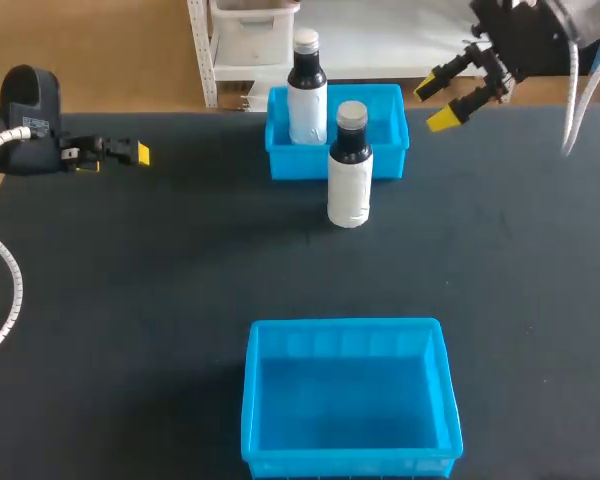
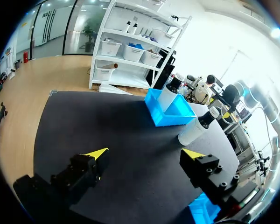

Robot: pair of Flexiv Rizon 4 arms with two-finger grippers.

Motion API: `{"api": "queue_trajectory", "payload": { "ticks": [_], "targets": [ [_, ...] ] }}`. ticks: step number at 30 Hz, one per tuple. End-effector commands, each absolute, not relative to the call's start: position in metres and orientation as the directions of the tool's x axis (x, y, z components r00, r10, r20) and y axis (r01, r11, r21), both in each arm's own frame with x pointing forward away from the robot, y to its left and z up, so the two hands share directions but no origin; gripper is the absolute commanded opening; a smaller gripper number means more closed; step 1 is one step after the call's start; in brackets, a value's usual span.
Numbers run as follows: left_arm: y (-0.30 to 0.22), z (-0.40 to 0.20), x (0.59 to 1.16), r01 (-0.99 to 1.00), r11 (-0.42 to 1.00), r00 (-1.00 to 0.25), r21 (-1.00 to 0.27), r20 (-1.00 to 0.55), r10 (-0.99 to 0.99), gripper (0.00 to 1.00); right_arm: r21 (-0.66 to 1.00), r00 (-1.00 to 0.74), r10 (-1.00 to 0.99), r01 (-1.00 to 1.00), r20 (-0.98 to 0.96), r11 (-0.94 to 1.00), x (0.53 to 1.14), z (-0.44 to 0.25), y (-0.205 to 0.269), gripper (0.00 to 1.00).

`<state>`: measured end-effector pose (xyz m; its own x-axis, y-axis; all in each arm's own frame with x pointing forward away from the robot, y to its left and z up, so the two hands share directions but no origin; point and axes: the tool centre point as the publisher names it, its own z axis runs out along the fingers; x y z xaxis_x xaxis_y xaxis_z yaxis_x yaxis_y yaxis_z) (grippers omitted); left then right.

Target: Pick up the bottle, and place it in the far bin if it is heavy, or in the near bin if it is light.

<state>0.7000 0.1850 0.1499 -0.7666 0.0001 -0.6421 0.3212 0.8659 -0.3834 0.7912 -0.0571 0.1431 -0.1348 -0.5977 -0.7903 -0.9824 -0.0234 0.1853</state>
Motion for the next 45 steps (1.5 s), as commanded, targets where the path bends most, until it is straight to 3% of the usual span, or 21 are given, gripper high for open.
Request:
{"api": "queue_trajectory", "payload": {
  "ticks": [1,11,45],
  "targets": [
    [0.185,0.150,0.700,0.321,0.866,-0.767,-0.383,-0.642,0.000,1.00,0.063,-0.127,-0.596,-0.990,-0.793,0.127,0.777,0.139,-0.041,1.00],
    [0.185,0.150,0.700,0.321,0.866,-0.767,-0.383,-0.642,0.000,1.00,0.068,-0.104,-0.605,-0.994,-0.790,0.082,0.779,0.132,-0.005,1.00],
    [0.185,0.150,0.700,0.321,0.866,-0.767,-0.383,-0.642,0.000,1.00,0.115,-0.079,-0.575,-0.993,-0.814,-0.026,0.775,0.118,0.049,1.00]
  ]
}}
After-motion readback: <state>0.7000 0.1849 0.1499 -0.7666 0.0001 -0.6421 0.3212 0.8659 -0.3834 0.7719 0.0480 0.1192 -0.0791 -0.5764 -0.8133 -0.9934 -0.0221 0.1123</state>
